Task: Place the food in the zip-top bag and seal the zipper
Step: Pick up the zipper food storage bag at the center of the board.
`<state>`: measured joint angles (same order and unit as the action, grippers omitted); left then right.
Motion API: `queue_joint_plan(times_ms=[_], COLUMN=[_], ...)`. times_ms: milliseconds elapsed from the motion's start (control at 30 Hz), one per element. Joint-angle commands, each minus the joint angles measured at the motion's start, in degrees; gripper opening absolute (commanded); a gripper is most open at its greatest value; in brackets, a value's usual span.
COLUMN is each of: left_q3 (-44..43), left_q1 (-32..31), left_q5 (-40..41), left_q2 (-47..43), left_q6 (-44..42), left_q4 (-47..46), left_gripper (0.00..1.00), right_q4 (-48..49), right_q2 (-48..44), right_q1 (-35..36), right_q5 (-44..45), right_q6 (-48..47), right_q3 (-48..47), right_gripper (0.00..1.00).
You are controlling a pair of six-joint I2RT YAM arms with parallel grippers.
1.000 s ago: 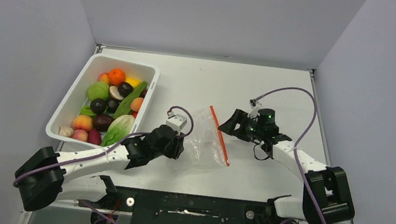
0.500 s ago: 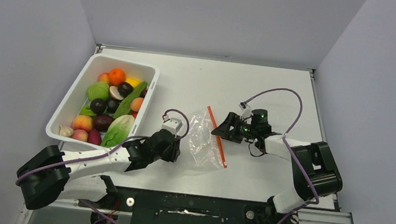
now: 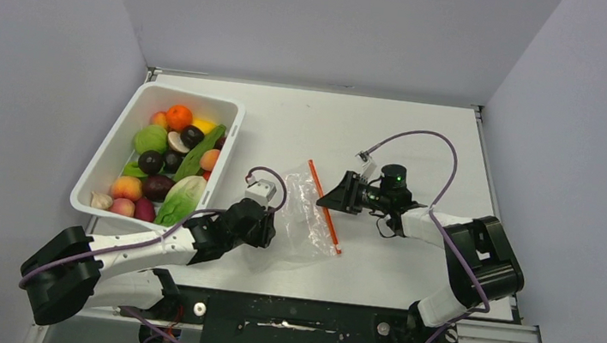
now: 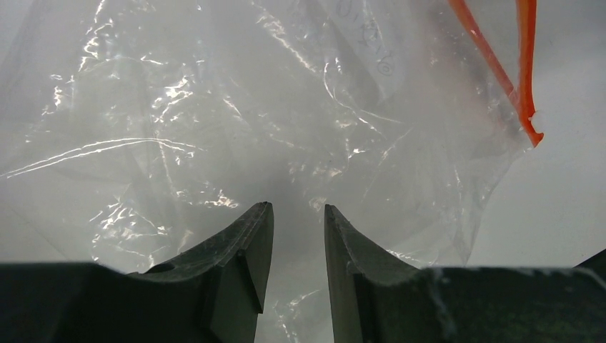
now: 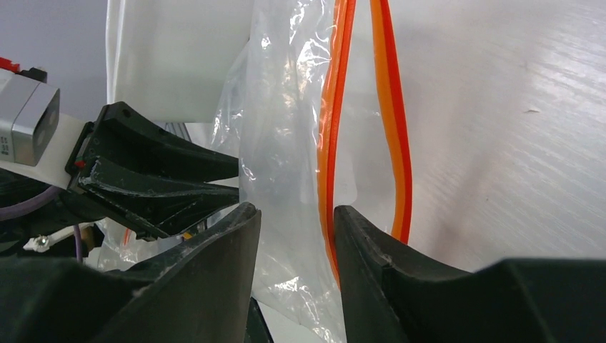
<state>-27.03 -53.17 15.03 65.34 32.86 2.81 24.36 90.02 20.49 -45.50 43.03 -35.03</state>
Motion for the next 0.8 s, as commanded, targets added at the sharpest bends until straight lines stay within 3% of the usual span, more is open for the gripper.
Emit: queue_joint_plan(times_ms=[0,100,400,600,767], left_q3=[-0.2,-0.2,0.44,-1.87,-5.5], left_q1=[0.16,0.17,0.16,0.46,1.29], left_q5=[0.58,0.12,-1.46,4.15,9.68], left_q2=[-1.35,-1.52,-4.25,-7.0,-8.77], left_q6=[0.45,0.43,2.25,7.19,8.33], left_q4=[-4.04,-4.83,-7.36,-3.33,-0.99], left_gripper=[0.32,0.32,0.32,0.32,0.37], right_q4=[6.46,6.75,7.4,8.62,-4.86], right_q2=[-0.44,-0.42,-2.3,-4.47,-13.51], right_q1=[1.25,1.7,2.51,2.72,5.91], right_q5=[-4.15,-3.76,1.06,4.31,16.06], right_q6=[1.36,1.36,-2.36,-2.49,-12.39], right_q3=[-0.04,0.2,1.44,3.02,-0.81], right_gripper=[0.41,0.37,0.02,0.0,0.0])
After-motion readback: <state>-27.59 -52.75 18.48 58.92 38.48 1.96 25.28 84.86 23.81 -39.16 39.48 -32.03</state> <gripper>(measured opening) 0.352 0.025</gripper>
